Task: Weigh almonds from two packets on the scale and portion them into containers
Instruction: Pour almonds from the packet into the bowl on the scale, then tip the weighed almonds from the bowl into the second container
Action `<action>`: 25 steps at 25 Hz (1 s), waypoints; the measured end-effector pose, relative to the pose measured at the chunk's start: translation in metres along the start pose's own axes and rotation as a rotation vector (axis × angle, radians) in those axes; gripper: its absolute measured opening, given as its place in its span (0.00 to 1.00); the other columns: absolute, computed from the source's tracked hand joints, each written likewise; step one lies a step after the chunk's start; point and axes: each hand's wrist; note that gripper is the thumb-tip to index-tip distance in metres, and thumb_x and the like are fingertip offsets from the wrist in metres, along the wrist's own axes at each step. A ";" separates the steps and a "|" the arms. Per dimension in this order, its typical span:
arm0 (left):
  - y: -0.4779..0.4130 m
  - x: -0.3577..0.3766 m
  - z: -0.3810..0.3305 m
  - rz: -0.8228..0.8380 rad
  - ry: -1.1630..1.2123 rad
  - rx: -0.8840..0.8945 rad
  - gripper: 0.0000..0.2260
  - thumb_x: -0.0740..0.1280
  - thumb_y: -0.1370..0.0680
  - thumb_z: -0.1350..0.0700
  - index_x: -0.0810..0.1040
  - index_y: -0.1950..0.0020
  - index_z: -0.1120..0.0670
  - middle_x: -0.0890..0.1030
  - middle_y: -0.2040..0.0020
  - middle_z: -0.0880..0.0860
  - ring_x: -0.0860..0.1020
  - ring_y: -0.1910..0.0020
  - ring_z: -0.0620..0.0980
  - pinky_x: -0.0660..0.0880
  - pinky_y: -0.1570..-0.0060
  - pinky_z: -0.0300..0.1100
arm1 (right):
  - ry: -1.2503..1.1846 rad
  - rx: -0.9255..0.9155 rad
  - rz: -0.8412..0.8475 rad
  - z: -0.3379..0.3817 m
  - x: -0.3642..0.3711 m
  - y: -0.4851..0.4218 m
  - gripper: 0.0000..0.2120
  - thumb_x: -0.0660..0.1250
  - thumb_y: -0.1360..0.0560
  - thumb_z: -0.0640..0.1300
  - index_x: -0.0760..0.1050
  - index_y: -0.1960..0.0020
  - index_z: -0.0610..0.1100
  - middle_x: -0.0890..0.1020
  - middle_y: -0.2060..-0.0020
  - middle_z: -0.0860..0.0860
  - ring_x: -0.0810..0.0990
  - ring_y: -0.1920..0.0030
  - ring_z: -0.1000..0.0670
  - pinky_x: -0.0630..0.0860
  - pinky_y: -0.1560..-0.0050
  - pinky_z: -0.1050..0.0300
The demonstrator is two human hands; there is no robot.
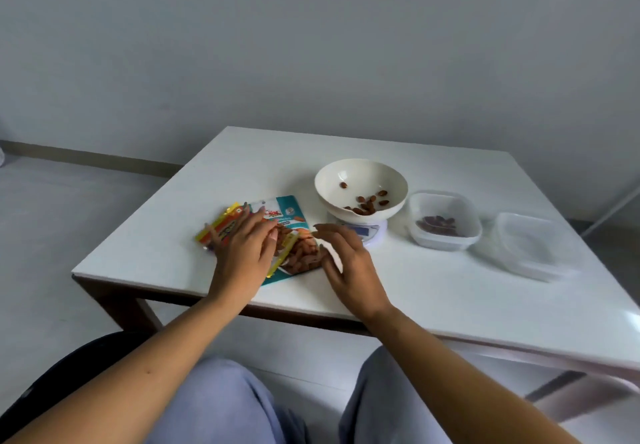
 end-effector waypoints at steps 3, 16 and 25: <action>0.016 0.009 -0.056 0.034 0.362 0.196 0.16 0.57 0.21 0.51 0.80 0.42 0.55 0.79 0.38 0.51 0.73 0.34 0.47 0.68 0.33 0.46 | 0.020 0.009 -0.323 -0.011 -0.055 0.013 0.09 0.61 0.24 0.35 0.76 0.45 0.38 0.77 0.47 0.44 0.77 0.45 0.45 0.76 0.46 0.49; 0.036 0.073 -0.119 0.523 0.082 0.398 0.37 0.40 0.27 0.37 0.62 0.24 0.53 0.56 0.22 0.48 0.53 0.22 0.46 0.44 0.28 0.37 | 0.812 0.575 -0.176 -0.125 -0.204 0.094 0.21 0.52 0.19 0.50 0.67 0.29 0.44 0.67 0.27 0.44 0.62 0.26 0.43 0.51 0.25 0.39; 0.043 0.061 -0.116 0.619 0.126 0.328 0.36 0.44 0.26 0.35 0.60 0.23 0.52 0.56 0.21 0.48 0.52 0.22 0.45 0.46 0.26 0.42 | 0.739 0.450 -0.357 -0.058 -0.151 0.138 0.19 0.54 0.21 0.51 0.75 0.36 0.47 0.76 0.35 0.47 0.74 0.39 0.42 0.64 0.32 0.38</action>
Point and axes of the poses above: each hand's wrist, its own y-axis away from the middle knuckle, its own x-axis out of the palm, z = x × y
